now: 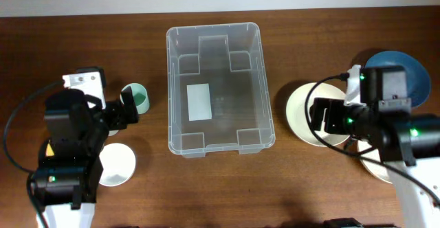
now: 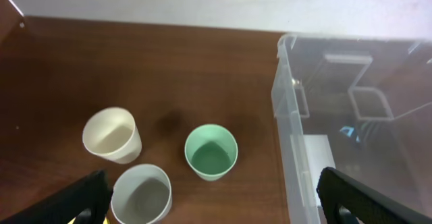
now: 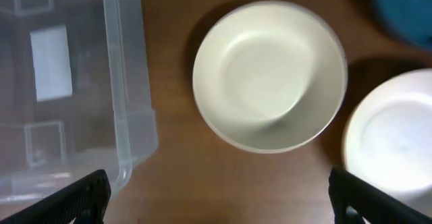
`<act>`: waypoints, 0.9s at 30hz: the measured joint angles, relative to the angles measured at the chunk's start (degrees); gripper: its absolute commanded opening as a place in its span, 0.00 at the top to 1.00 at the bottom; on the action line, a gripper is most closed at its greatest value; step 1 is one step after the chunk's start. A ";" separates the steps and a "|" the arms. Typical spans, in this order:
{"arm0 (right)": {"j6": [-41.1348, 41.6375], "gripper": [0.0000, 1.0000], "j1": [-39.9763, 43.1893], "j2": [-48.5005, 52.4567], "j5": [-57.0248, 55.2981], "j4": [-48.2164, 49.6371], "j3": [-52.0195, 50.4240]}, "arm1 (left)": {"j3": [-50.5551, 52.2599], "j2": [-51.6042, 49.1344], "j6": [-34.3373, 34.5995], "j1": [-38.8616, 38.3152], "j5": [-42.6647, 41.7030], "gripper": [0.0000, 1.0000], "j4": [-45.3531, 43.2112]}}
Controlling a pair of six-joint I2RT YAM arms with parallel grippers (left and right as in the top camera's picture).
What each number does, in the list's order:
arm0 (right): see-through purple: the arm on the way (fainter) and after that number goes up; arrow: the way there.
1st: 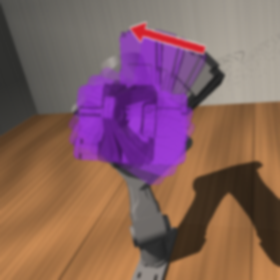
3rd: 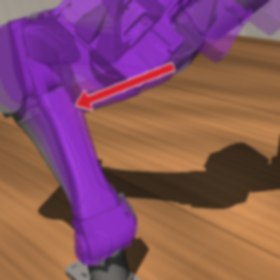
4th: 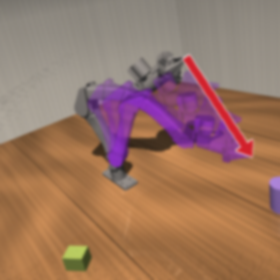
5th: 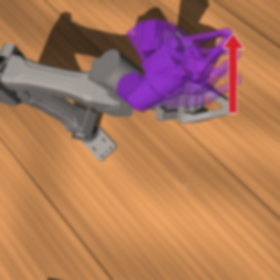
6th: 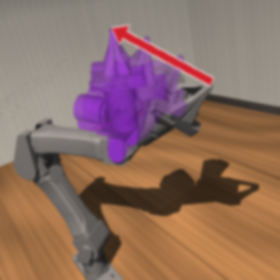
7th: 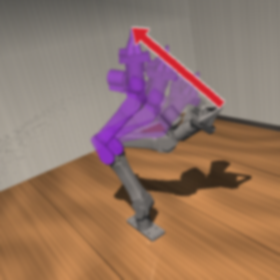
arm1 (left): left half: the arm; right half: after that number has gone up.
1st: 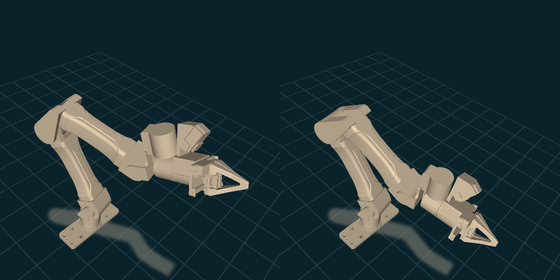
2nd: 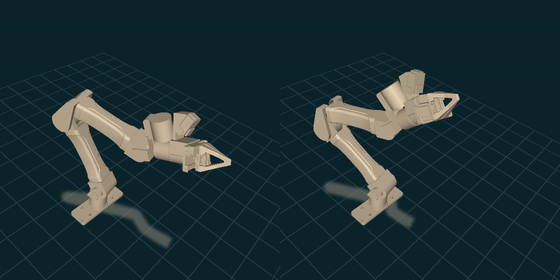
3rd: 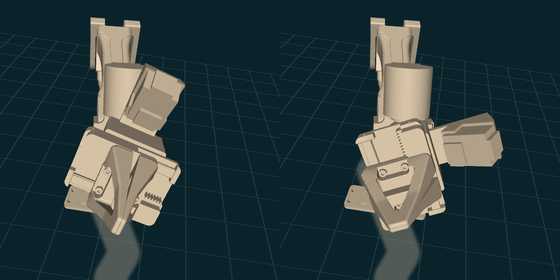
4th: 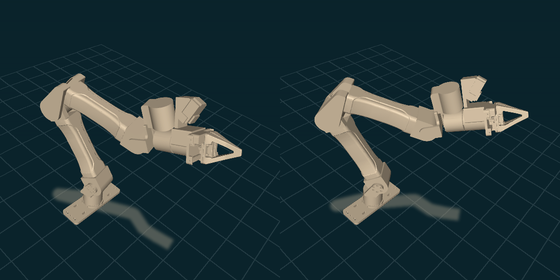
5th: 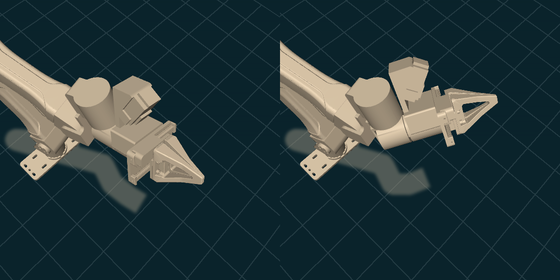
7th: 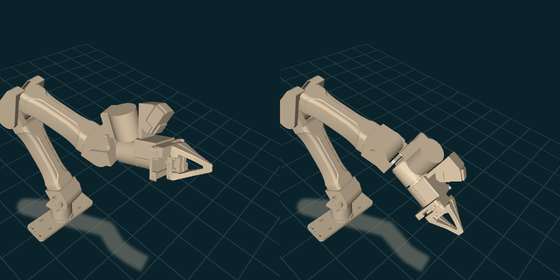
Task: Pack container
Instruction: 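Move the right gripper to the rim of the cream bowl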
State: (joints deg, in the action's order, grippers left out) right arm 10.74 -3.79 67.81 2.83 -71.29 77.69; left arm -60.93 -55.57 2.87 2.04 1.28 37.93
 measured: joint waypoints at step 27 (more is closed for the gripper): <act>-15.52 0.01 27.02 38.32 10.82 16.61 0.57 | -0.07 -1.84 0.00 0.00 0.00 0.01 -0.48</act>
State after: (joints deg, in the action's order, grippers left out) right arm -4.78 23.22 106.13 13.65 -54.68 78.26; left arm -60.99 -57.41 2.87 2.04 1.28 37.45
